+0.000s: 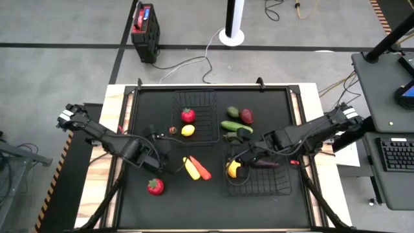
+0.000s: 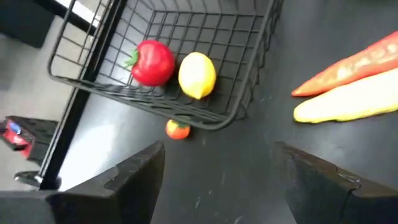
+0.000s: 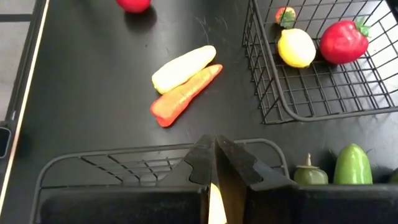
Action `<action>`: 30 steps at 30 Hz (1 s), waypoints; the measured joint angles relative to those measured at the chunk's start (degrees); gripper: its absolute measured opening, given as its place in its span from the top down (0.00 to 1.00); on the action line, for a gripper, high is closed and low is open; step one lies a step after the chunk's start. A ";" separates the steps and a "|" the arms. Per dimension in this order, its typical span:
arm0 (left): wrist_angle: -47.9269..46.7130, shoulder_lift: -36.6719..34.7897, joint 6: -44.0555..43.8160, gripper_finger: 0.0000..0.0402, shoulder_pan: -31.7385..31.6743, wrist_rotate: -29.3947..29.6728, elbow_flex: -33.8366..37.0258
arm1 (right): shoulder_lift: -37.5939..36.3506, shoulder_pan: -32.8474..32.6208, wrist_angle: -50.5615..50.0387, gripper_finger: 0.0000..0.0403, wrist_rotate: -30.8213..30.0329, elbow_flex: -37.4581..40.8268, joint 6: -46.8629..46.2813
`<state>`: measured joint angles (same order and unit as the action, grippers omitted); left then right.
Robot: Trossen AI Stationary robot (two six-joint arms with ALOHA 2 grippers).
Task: Sort produce into baskets
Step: Put the tomato into the top black wire basket
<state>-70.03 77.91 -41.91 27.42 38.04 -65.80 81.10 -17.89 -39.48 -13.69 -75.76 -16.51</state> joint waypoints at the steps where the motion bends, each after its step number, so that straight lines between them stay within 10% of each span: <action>1: 0.24 0.00 -0.52 0.32 -0.04 -0.10 0.02 | 0.00 0.00 -0.02 0.97 0.00 0.19 0.00; 12: -0.47 1.53 -11.33 0.38 -0.35 1.61 5.44 | 0.00 0.00 1.46 0.97 0.11 0.61 0.59; 19: -1.94 0.30 -9.76 0.46 -1.15 16.52 11.52 | 0.00 -0.09 1.53 0.97 0.13 0.83 0.63; 30: 9.68 -4.82 3.39 0.62 -1.83 1.47 14.58 | 0.02 -0.09 2.83 0.97 0.11 1.20 2.16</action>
<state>-60.36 73.09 -38.52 25.60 39.51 -51.22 81.12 -17.98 -36.65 -13.59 -74.56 -14.35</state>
